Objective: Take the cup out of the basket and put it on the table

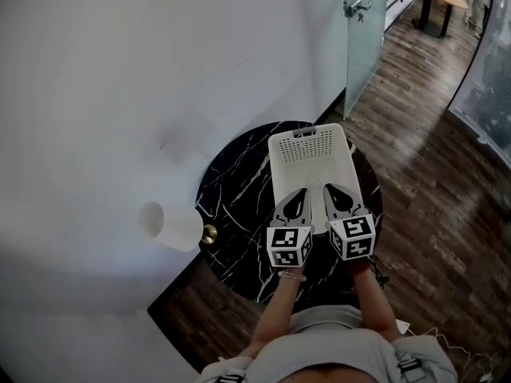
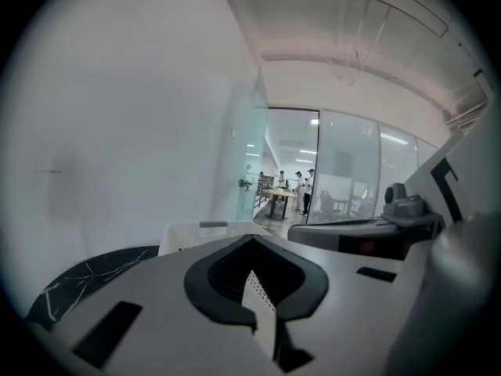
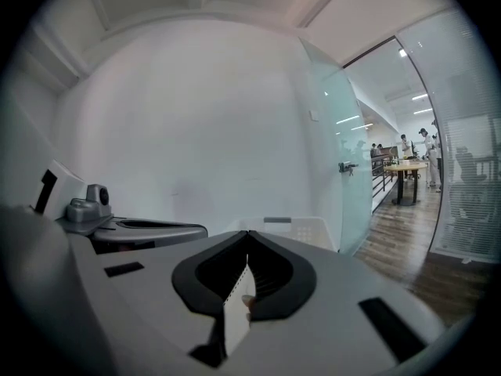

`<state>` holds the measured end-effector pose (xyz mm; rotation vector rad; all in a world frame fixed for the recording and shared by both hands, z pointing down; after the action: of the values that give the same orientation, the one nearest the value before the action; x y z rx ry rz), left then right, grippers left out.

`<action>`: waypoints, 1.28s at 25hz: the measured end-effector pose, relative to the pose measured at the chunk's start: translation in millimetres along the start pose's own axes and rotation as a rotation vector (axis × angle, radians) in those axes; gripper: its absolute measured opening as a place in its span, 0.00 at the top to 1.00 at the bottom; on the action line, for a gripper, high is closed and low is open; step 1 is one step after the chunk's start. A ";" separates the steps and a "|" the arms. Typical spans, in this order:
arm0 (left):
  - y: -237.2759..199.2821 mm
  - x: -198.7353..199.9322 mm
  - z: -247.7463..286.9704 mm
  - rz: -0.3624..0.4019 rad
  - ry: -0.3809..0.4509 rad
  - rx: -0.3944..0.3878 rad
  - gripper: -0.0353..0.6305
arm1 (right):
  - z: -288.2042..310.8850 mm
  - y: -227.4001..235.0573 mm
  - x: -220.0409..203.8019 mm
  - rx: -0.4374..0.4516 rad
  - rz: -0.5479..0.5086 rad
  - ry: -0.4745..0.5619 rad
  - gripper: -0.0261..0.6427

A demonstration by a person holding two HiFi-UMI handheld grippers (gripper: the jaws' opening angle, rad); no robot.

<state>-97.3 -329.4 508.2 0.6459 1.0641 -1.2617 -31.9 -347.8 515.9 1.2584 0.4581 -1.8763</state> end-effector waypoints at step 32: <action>-27.9 -22.0 40.4 -0.061 -0.093 0.082 0.94 | 78.5 24.3 -26.9 0.065 -0.008 -0.177 0.95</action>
<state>-112.0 -361.4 548.9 0.6144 0.9656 -1.3812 -54.8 -404.2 577.4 1.1205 0.3102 -2.0029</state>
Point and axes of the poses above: the fingertips, and each gripper's own axes: z forward along the fingers, y to its right, x out of its top, the point moved 1 cm from there along -z, backward along the fingers, and after that the axes turned 10 degrees about -y, right-handed, at the moved point
